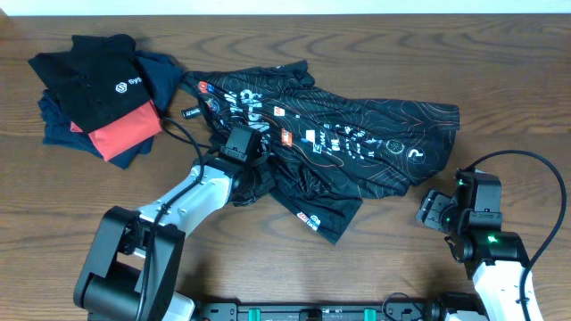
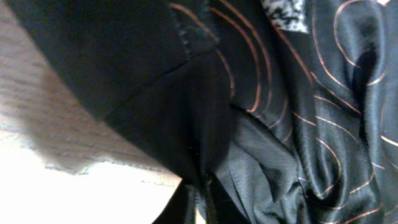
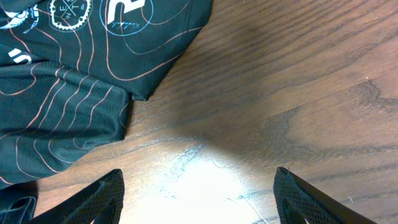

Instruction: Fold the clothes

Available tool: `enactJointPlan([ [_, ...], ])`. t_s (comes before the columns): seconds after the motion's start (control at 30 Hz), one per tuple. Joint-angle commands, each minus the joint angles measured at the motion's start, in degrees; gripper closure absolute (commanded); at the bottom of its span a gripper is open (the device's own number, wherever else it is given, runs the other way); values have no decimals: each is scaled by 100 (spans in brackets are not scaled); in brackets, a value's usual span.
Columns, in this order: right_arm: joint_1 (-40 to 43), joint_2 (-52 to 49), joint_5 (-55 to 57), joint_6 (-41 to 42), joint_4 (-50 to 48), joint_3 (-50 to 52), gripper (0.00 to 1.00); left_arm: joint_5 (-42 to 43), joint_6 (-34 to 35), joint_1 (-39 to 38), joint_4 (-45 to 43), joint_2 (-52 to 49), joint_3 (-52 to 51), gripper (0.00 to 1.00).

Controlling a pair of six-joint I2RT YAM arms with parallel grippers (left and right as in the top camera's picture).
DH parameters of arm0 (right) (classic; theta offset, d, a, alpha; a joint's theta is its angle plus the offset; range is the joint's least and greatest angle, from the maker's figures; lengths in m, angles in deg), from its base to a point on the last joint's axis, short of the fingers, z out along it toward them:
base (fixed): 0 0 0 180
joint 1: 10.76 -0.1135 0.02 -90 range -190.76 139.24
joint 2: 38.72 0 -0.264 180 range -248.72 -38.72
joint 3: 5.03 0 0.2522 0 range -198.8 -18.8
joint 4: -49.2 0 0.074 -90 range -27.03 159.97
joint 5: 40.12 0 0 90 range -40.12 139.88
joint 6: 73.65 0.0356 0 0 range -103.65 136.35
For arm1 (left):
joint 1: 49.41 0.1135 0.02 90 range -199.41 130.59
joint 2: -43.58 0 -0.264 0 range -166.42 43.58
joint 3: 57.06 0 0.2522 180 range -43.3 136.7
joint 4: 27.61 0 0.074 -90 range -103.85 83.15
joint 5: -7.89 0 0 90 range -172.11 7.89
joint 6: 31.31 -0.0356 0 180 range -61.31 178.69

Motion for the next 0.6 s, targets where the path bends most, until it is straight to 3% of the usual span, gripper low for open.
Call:
enactJointPlan([
  [0.0, 76, 37, 57, -87, 59, -17, 25, -94, -11, -2, 232, -39, -33, 94],
  [0.2, 76, -26, 61, -61, 280, -15, 28, 525, -984, 168, 1672, 197, -33, 94],
  [0.3, 76, -201, 116, 31, 269, -13, 28, 153, -1541, 402, 2653, 459, -33, 94],
  [0.4, 87, -483, 310, 422, 175, -13, 28, -540, -1609, 780, 3289, 769, -33, 94],
  [0.57, 101, -1121, -195, 295, -761, -13, 27, -1016, -1580, 1703, 3252, 1362, -33, 94],
])
